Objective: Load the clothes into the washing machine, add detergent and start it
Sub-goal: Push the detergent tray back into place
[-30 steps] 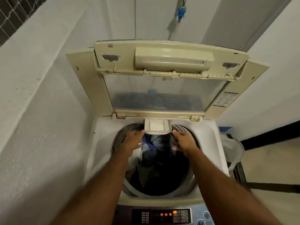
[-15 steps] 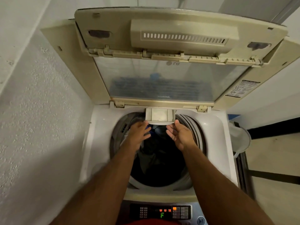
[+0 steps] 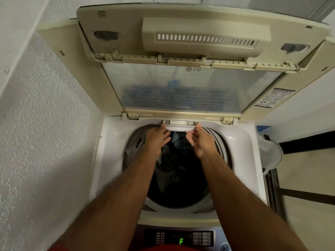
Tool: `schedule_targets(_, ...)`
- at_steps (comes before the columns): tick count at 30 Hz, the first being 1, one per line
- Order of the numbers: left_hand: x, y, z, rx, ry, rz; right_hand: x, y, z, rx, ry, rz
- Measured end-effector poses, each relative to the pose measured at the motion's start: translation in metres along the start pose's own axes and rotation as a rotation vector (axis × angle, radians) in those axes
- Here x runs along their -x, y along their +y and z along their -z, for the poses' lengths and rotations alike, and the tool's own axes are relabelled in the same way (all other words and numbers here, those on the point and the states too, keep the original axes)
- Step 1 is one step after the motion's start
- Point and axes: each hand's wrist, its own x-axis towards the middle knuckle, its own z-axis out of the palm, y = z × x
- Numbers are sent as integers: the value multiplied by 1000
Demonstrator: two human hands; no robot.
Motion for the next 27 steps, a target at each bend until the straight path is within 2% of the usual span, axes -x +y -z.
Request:
schedule_targets(5, -2, 5, -6, 189, 0, 65, 21, -10, -18, -155, -36, -67)
schedule_targets(9, 7, 15, -13, 399, -86, 123, 31, -18, -30, -242, -110, -128)
schedule_targets(14, 9, 24, -21, 499, -111, 127, 25, -21, -36, -262, -165, -161)
schedule_targets(19, 23, 23, -27, 481, -119, 117, 33, -23, -30, -297, -261, -157)
schedule_targets(27, 27, 36, -39, 370, -99, 60, 19, -31, -36, -236, -289, -126)
